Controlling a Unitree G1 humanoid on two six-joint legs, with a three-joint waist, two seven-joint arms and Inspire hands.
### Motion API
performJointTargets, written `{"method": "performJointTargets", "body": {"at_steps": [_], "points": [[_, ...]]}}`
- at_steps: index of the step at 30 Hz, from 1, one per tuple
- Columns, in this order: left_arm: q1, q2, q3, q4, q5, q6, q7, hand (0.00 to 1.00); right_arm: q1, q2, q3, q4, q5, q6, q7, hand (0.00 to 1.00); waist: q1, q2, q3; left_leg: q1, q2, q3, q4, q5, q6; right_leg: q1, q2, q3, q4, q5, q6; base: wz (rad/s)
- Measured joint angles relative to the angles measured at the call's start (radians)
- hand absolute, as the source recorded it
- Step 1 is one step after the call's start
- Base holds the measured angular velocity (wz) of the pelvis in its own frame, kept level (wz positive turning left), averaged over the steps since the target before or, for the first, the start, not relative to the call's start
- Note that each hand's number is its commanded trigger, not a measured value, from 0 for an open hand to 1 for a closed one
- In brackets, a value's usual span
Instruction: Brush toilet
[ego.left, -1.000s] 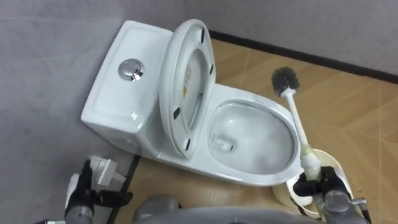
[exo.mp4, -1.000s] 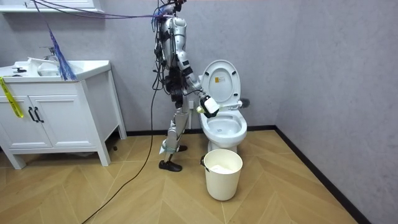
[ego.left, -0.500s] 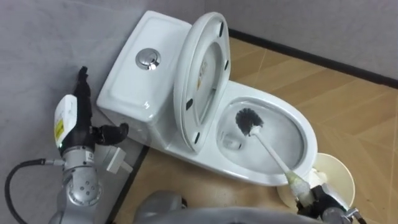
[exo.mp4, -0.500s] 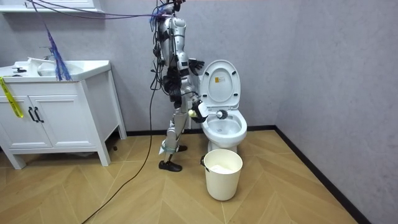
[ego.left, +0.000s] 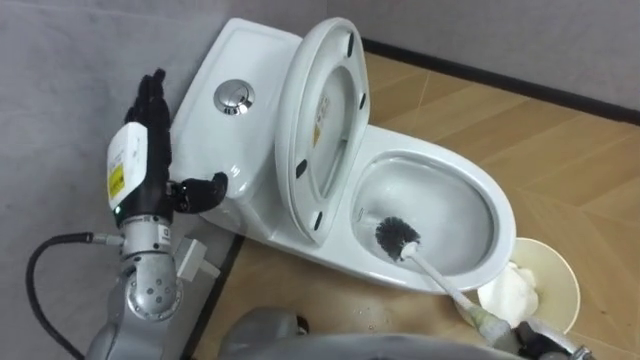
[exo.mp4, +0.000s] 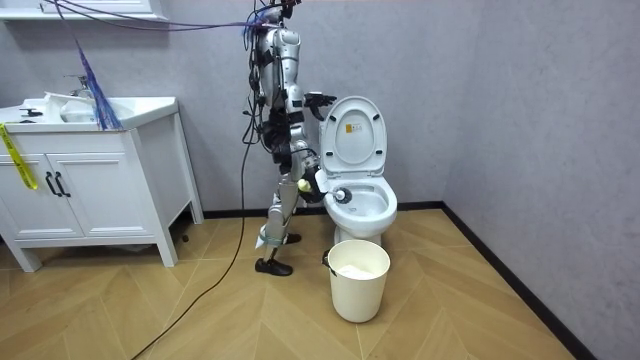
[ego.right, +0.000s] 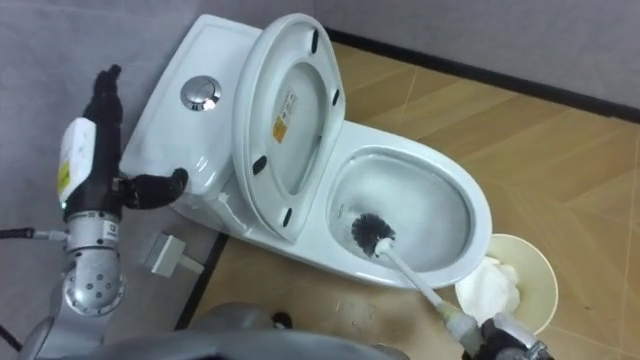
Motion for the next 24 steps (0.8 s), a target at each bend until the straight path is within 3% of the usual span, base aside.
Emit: {"method": "performJointTargets", "body": {"at_steps": [9, 12, 14, 17, 20, 24], "points": [[-0.072, 0.02, -0.04, 0.188, -0.01, -0.003, -0.021, 0.0, -0.074, -0.03, 0.002, -0.005, -0.096, 0.0, -0.04, 1.0, -0.011, 0.015, -0.0018, -0.086, 0.008, 0.009, 0.036, 0.004, 0.005, -0.099, -0.008, 0.012, 0.062, -0.002, -0.003, -0.02], [-0.113, 0.039, -0.077, 0.227, -0.031, -0.031, -0.011, 0.0, -0.107, -0.06, 0.026, -0.011, -0.129, 0.001, -0.101, 1.0, -0.009, 0.027, 0.0053, -0.145, 0.011, 0.015, 0.068, 0.007, 0.01, -0.157, -0.017, 0.008, 0.112, -0.004, -0.006, -0.01], [-0.152, 0.042, -0.09, 0.271, -0.03, -0.066, 0.004, 0.0, -0.157, -0.087, 0.044, -0.007, -0.186, 0.003, -0.128, 1.0, 0.019, 0.033, 0.0165, -0.196, 0.015, 0.022, 0.085, 0.013, 0.018, -0.228, -0.03, 0.015, 0.161, -0.006, -0.009, -0.14], [-0.21, 0.052, -0.119, 0.305, -0.033, -0.088, 0.003, 0.0, -0.221, -0.136, 0.073, -0.008, -0.23, -0.008, -0.169, 1.0, 0.038, 0.048, 0.0181, -0.268, 0.005, 0.029, 0.12, 0.019, 0.028, -0.314, -0.055, 0.025, 0.232, -0.026, -0.017, -0.09], [-0.268, 0.068, -0.138, 0.318, -0.033, -0.098, 0.006, 0.0, -0.295, -0.175, 0.102, -0.015, -0.286, -0.009, -0.213, 1.0, 0.058, 0.047, 0.0195, -0.348, 0.0, 0.045, 0.151, 0.024, 0.035, -0.419, -0.09, 0.029, 0.331, -0.048, -0.027, -0.05], [-0.324, 0.073, -0.162, 0.321, -0.039, -0.099, 0.03, 0.0, -0.37, -0.225, 0.148, -0.03, -0.307, -0.007, -0.263, 1.0, 0.08, 0.042, 0.0253, -0.431, 0.0, 0.068, 0.19, 0.034, 0.042, -0.526, -0.112, 0.053, 0.405, -0.059, -0.037, -0.12]]}}
